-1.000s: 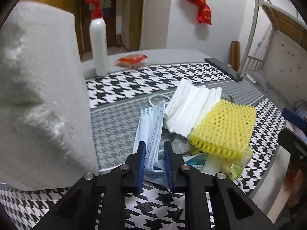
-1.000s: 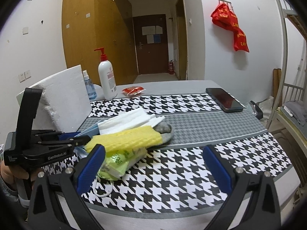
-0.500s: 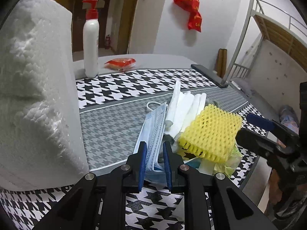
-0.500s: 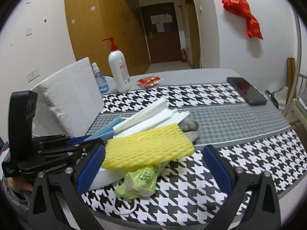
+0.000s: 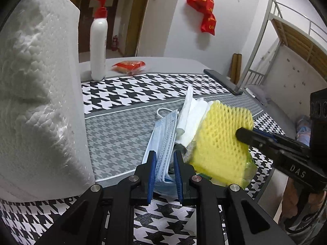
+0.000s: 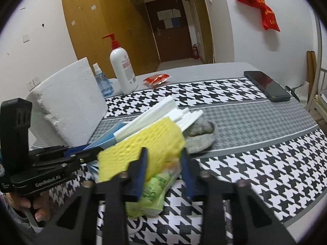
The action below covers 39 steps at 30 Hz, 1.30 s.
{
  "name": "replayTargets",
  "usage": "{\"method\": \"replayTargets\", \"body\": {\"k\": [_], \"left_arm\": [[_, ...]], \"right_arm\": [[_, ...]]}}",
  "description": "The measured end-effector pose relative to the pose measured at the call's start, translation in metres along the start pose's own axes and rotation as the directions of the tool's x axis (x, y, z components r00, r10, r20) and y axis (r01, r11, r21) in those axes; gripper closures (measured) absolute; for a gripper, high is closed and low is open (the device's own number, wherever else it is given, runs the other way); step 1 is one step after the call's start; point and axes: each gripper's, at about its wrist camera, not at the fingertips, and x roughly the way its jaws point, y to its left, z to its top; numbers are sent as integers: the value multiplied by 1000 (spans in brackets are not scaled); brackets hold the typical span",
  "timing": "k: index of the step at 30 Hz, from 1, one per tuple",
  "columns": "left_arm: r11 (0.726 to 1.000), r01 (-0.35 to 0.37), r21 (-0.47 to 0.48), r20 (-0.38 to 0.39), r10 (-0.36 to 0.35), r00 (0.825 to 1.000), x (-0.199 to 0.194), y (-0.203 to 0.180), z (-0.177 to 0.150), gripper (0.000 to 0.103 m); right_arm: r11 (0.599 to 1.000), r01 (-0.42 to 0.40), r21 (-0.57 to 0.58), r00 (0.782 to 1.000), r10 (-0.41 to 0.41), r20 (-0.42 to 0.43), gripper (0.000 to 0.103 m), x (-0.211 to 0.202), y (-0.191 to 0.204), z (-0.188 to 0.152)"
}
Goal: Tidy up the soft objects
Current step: 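Grasp the blue mask with left tool while right tool grasps the yellow net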
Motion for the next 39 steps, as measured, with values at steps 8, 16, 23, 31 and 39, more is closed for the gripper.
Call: {"method": "replayTargets", "body": {"k": [8, 16, 23, 31, 39], "left_arm": [[999, 40, 14, 86, -41, 995, -21, -5, 1, 90], [1000, 22, 22, 174, -26, 984, -54, -12, 5, 90], [999, 34, 30, 244, -40, 969, -81, -9, 8, 90], [996, -43, 80, 317, 15, 948, -103, -20, 6, 90], [989, -96, 114, 346, 51, 937, -113, -32, 6, 90]], "right_arm": [[999, 32, -30, 997, -29, 78, 89, -26, 6, 8], [996, 79, -35, 986, -73, 150, 89, -59, 7, 9], [993, 113, -28, 973, -104, 208, 89, -79, 3, 8], [993, 116, -16, 968, -110, 225, 89, -86, 7, 5], [995, 91, -28, 967, -82, 242, 89, -96, 11, 0]]}}
